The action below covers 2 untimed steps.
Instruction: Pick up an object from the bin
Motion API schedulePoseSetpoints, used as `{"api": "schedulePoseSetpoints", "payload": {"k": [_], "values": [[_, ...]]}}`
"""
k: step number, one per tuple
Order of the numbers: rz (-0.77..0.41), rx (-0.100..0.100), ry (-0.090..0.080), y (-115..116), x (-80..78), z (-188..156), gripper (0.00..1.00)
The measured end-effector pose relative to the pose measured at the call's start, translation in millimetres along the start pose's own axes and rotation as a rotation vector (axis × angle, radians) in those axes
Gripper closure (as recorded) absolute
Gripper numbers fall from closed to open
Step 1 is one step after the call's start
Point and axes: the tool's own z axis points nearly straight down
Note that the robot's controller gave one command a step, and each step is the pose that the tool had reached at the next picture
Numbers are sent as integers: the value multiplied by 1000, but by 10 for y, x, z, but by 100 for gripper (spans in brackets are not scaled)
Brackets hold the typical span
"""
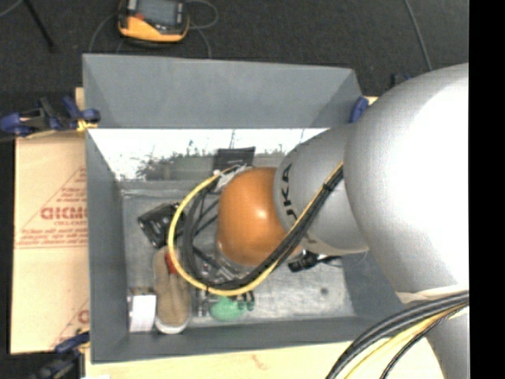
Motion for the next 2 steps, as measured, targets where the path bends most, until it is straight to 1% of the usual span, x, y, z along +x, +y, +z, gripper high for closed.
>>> {"api": "schedulePoseSetpoints", "payload": {"k": [1,2], "values": [[-8,1,-1,-42,32,-197,100],[30,1,-2,-68,96,-508,100]]}}
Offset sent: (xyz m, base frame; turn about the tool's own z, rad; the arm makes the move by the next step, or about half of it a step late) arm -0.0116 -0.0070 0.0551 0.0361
